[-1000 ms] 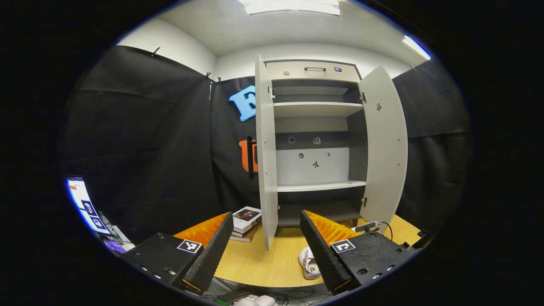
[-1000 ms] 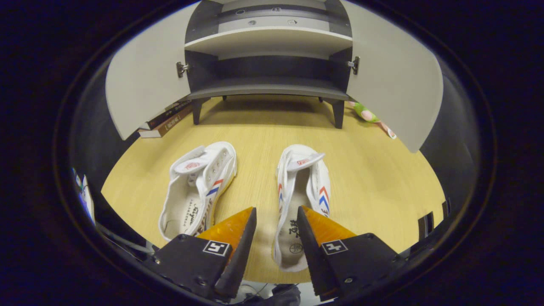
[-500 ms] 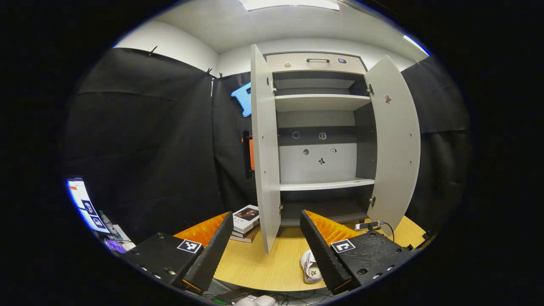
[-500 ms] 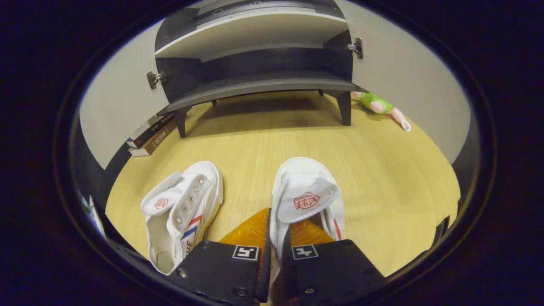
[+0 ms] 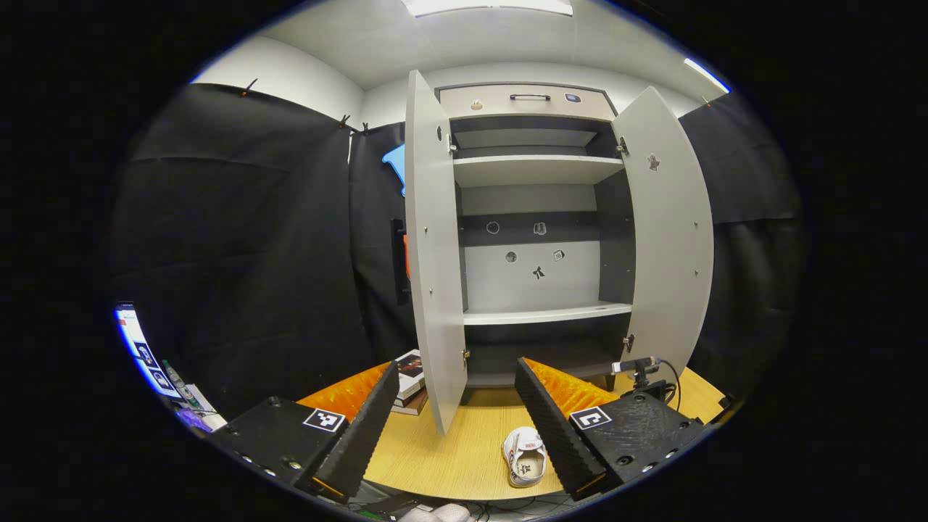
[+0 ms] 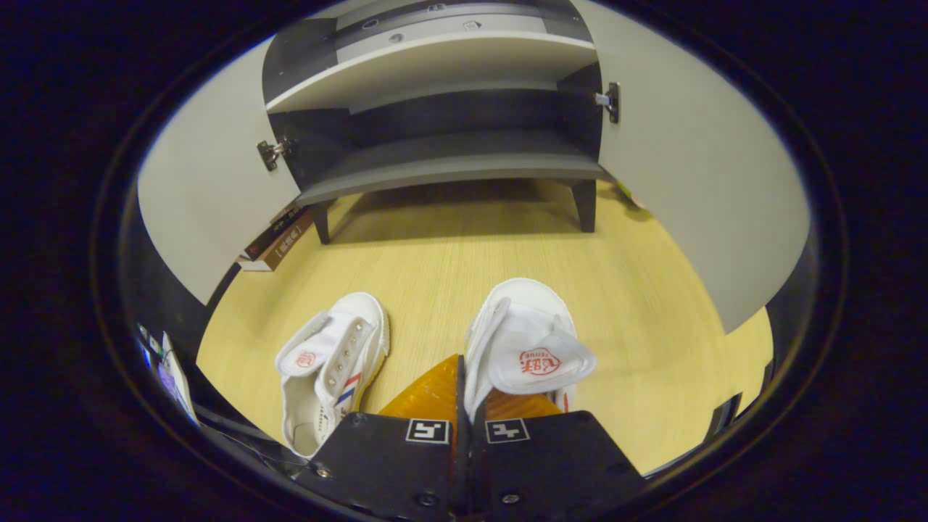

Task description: Grab one shoe with the right hand and put it into the shoe cabinet, grab the other shoe with the left hand and put it into the shoe cabinet; then close the right door with the right hand and the left door with the left hand.

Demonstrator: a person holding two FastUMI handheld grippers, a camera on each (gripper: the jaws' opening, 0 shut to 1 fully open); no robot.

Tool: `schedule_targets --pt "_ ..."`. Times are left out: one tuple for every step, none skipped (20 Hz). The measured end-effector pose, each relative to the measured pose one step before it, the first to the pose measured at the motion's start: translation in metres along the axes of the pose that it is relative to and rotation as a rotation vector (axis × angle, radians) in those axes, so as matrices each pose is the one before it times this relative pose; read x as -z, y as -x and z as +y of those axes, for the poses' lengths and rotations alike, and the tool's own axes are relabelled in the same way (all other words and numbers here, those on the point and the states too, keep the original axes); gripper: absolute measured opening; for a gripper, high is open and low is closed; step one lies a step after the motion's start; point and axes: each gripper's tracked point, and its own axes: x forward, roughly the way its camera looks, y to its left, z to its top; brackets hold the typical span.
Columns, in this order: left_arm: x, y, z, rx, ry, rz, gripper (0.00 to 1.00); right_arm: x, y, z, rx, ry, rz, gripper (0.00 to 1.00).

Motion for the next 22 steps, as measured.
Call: schedule_targets --pt "0.00103 0.00078 -0.00029 0.00459 0.00259 -0.00564 0.96 -0.01438 0.01285 0.00507 -0.00777 0.02537 -0.03071 0.05" --pt "0.00018 -0.00019 -0.00047 0.00333 0.00422 -0.00557 0.96 -0.01909 0.01376 0.00464 -0.00648 0.01717 -0.03068 0.05" --pt "0.00093 -0.00012 -0.00090 0.00248 0.00618 -0.00073 0.96 -0.02008 0.01308 0.00651 -0.01212 0.00145 -0.03237 0.05" --pt "0.00216 -0.00035 -0.00024 0.00186 0.00537 -0.00108 0.96 -0.02422 0.01166 0.00675 -0.01653 -0.00614 -0.03456 0.05" --pt "-0.00090 0.00041 0.00241 -0.00252 0.00389 -0.00568 0.96 -0.02537 0.00862 0.00731 -0.01646 -0.00503 -0.03717 0.05" --pt "0.00154 -0.00029 0.00104 -0.00099 0.00510 -0.00064 0.97 -0.02796 0.00780 0.00715 -0.00774 -0.00259 -0.03633 0.05" --pt "0.00219 -0.00024 0.00168 -0.00396 0.00465 -0.00278 0.97 -0.02770 0.00460 0.00429 -0.00159 0.01630 -0.04240 0.05" --pt "0.00157 -0.00016 0.00016 -0.00054 0.00828 0.00091 0.97 -0.02831 0.00289 0.00580 -0.00488 0.01732 -0.04279 0.05" --pt "0.00168 -0.00017 0.00086 -0.00327 0.00939 -0.00055 0.96 -0.02762 0.00134 0.00745 -0.00965 0.01308 -0.04185 0.05" --pt "-0.00087 -0.00053 0.00296 -0.01092 0.00784 -0.00928 0.96 -0.02749 -0.00270 0.00467 -0.00844 0.01809 -0.03886 0.05" --pt "0.00214 -0.00114 0.00103 -0.00525 0.00724 0.00378 0.97 -0.02368 -0.00133 0.00339 -0.00351 0.00989 -0.03341 0.05" --pt "0.00185 -0.00020 0.00207 -0.01005 0.00539 0.00270 0.97 -0.02661 -0.00921 0.00289 0.00137 -0.00065 -0.02940 0.05" --pt "-0.00049 -0.00022 0.00275 -0.01261 0.00660 -0.00677 0.97 -0.02040 -0.01033 -0.00085 0.00437 0.01303 -0.02387 0.05" --pt "-0.00037 0.00001 0.00215 -0.00928 0.00495 -0.00261 0.97 -0.02276 -0.00931 -0.00251 0.00794 0.01254 -0.02293 0.05" --pt "-0.00057 -0.00027 0.00367 -0.01534 0.00056 -0.00489 0.97 -0.02168 -0.00718 -0.00507 0.00680 0.01978 -0.02187 0.05" --pt "0.00040 -0.00104 0.00256 -0.01268 -0.00124 0.00313 0.97 -0.01398 -0.01440 -0.00492 0.01121 0.01216 -0.01238 0.05" --pt "0.00092 -0.00032 0.00085 -0.01244 0.00051 0.00146 0.97 -0.01246 -0.01649 -0.00433 0.01396 0.01440 -0.00509 0.05" --pt "0.00014 -0.00065 0.00081 -0.01244 0.00161 0.00177 0.97 -0.01216 -0.01758 -0.00521 0.01265 0.00743 0.00292 0.05" --pt "0.00023 -0.00081 0.00098 -0.01116 0.00052 0.00177 0.96 -0.00892 -0.01575 -0.00263 0.00855 0.00048 0.00052 0.05" --pt "0.00010 0.00011 0.00268 -0.02047 -0.00601 0.00157 0.96 -0.00873 -0.01847 -0.00331 0.00834 -0.00353 0.00163 0.05" --pt "-0.00037 -0.00206 0.00287 -0.01896 -0.00762 -0.00114 0.96 -0.00760 -0.01509 -0.00403 0.01051 -0.00052 0.00154 0.05" --pt "0.00131 -0.00015 0.00020 -0.01092 -0.00358 0.00737 0.96 -0.00450 -0.01819 -0.00557 0.01788 0.03209 0.00997 0.05"
